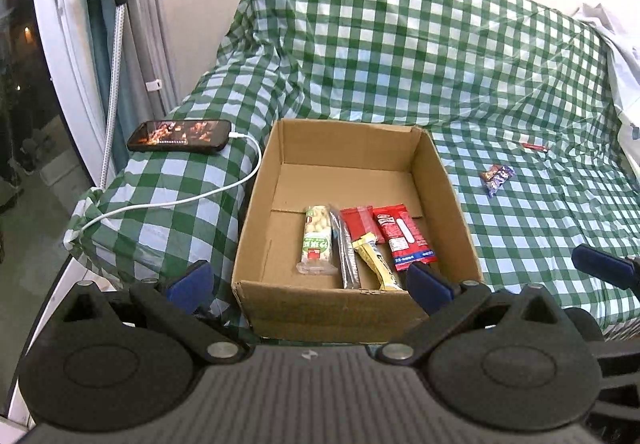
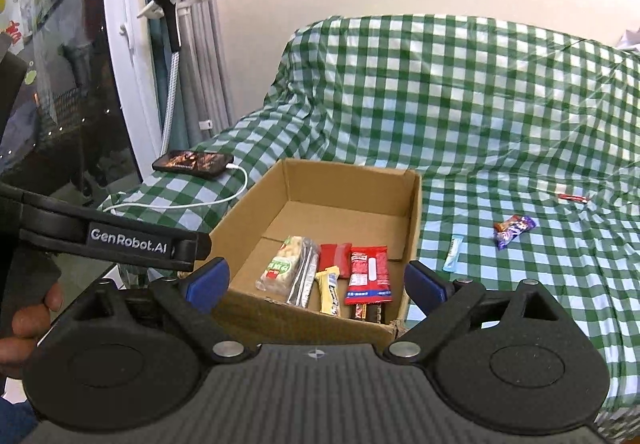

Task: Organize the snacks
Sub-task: 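Lift both tools away from the box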

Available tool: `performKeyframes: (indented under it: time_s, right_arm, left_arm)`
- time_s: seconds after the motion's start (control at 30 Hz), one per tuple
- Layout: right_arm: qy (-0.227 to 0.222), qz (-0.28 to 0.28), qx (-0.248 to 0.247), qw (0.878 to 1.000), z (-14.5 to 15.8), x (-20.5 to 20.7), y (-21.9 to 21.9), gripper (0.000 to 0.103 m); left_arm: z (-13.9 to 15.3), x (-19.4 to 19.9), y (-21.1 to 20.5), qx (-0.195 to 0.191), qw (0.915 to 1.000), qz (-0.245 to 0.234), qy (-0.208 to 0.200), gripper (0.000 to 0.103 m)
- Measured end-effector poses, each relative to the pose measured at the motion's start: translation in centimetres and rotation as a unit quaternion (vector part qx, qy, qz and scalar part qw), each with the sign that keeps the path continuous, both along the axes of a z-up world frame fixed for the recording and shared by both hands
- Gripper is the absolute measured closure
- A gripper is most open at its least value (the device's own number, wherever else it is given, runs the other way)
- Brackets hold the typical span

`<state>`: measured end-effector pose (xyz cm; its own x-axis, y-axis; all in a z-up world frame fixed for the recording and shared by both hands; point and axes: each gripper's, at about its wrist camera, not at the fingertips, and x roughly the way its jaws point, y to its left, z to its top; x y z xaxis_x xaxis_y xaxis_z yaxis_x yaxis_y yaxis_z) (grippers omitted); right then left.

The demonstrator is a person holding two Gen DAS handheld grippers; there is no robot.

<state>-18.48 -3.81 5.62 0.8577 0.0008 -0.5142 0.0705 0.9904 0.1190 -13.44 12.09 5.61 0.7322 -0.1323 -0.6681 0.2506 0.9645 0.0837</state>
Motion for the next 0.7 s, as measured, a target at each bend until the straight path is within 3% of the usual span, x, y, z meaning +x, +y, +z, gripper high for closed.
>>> performKeyframes:
  time_s: [0.7]
  right_arm:
    - [0.002,-0.002,0.004,1.0,-0.02,-0.67,0.4,0.007]
  left_arm:
    - [-0.32,-0.03,0.59,0.0,0.9999,0.008,0.009,0.0]
